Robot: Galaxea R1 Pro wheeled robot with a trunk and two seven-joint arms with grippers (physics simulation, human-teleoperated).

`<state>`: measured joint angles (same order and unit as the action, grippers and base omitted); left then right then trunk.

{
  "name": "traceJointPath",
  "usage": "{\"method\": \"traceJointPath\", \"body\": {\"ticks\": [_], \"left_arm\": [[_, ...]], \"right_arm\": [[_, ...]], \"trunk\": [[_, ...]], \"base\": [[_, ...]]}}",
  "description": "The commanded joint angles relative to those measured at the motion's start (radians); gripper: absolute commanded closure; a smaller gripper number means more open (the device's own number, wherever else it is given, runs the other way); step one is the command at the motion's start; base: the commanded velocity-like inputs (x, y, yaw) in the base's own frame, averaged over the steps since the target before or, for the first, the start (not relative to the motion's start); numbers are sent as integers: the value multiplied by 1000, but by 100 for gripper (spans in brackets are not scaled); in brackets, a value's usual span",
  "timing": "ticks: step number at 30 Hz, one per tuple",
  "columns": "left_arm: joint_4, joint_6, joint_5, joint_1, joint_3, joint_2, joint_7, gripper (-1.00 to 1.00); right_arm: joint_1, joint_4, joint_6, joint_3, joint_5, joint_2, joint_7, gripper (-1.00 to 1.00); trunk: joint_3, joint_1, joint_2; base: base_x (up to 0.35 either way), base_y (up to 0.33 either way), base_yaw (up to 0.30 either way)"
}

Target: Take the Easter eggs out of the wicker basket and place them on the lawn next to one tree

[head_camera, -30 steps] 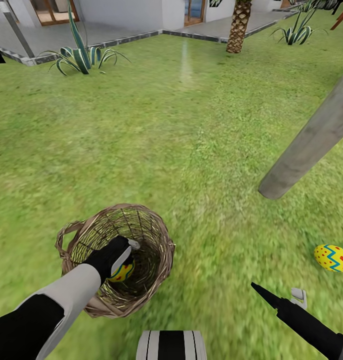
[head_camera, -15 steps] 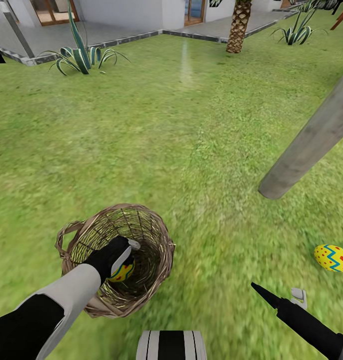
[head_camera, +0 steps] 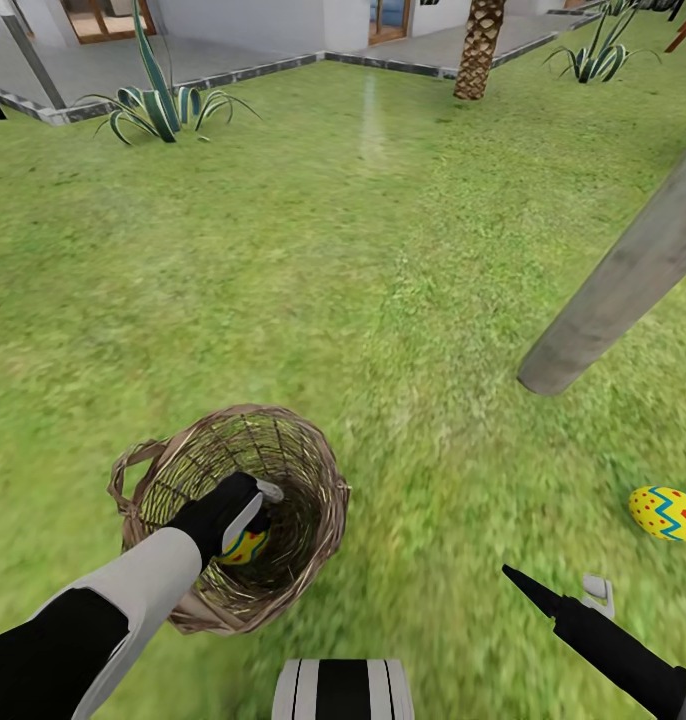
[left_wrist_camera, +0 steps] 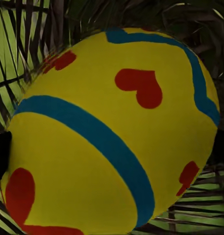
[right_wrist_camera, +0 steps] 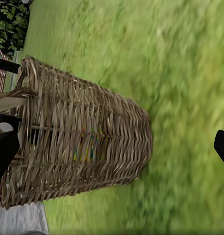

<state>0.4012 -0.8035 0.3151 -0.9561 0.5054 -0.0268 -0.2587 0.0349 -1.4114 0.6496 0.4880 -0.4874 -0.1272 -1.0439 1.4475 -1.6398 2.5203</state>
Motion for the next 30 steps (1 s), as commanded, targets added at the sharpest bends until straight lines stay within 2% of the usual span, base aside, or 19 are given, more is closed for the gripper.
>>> {"method": "traceJointPath", "body": {"ticks": [1, 21, 25, 30], "left_arm": [[0, -3, 12, -1, 7, 1, -7, -100], [-1, -5, 9, -1, 7, 1, -5, -100], [-1, -5, 9, -1, 7, 1, -5, -100], [-1, -5, 9, 0, 7, 1, -6, -100]], "right_arm": [[0, 0, 7, 1, -5, 0, -1, -100], [0, 0, 7, 1, -4, 0, -1, -100], [0, 0, 7, 1, -4, 0, -1, -100], [0, 0, 7, 1, -4, 0, -1, -100]], "trunk": [[1, 0, 0], [1, 0, 0], [16, -2, 1], [16, -2, 1]], "base": [[0, 0, 0], [0, 0, 0], [0, 0, 0], [0, 0, 0]]}}
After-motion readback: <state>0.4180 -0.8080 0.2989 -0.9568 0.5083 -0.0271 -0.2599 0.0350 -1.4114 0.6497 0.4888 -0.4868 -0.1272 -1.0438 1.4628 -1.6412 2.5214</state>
